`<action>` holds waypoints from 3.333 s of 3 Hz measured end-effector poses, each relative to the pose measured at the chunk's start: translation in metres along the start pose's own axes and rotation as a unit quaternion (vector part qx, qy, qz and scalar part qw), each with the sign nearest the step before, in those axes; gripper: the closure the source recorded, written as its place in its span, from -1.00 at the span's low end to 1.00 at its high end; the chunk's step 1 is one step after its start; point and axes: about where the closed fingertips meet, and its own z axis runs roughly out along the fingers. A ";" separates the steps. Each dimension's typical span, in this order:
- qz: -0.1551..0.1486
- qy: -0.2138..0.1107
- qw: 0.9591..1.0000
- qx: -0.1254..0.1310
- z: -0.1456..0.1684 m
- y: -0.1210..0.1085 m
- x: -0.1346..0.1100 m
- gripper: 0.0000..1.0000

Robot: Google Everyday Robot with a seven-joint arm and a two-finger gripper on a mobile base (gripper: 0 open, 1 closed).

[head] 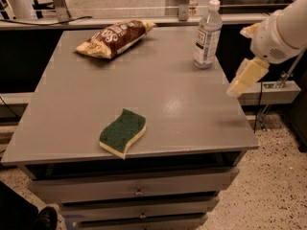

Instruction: Knock blue plastic bottle over

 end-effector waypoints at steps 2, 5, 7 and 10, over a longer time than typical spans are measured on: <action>0.036 -0.089 0.993 0.075 0.057 -0.088 -0.025 -1.00; 0.176 -0.321 0.930 0.025 0.075 -0.111 -0.065 -1.00; 0.168 -0.448 0.873 -0.094 0.045 -0.051 -0.138 -1.00; 0.116 -0.506 0.817 -0.251 0.007 0.035 -0.202 -1.00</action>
Offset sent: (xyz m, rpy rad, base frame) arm 0.1645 0.0220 0.0108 0.3256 -0.2498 -0.0899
